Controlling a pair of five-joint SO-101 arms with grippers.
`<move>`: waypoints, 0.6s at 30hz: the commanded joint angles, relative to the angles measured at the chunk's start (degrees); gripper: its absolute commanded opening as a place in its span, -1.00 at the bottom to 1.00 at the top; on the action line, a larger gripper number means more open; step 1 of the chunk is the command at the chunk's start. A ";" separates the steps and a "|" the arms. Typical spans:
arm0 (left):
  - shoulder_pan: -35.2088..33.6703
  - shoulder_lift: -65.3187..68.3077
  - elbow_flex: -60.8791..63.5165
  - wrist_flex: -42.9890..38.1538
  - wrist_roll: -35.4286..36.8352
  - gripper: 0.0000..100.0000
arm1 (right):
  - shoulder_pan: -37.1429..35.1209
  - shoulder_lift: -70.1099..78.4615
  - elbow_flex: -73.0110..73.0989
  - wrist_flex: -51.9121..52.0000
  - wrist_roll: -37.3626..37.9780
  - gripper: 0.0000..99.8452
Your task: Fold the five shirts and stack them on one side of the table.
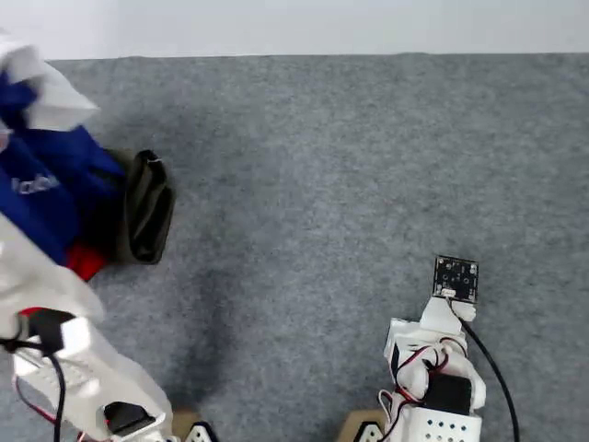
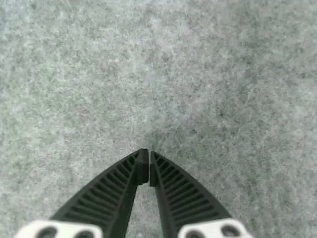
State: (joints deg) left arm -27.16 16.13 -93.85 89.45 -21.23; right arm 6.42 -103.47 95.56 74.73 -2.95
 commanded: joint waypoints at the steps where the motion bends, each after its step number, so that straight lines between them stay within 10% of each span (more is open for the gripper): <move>1: 10.90 -4.13 -2.15 -7.56 3.87 -0.99 | -0.31 -0.40 0.88 0.22 0.70 -0.98; 7: 22.07 -2.90 -0.40 -13.98 3.43 -0.99 | -0.31 -0.40 0.88 0.22 0.70 -0.98; 18: 14.33 1.85 -0.04 -1.14 1.76 -0.99 | -0.31 -0.40 0.88 0.22 0.70 -0.98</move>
State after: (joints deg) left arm -11.25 16.92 -94.02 81.63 -18.77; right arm 6.42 -103.47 95.56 74.73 -2.95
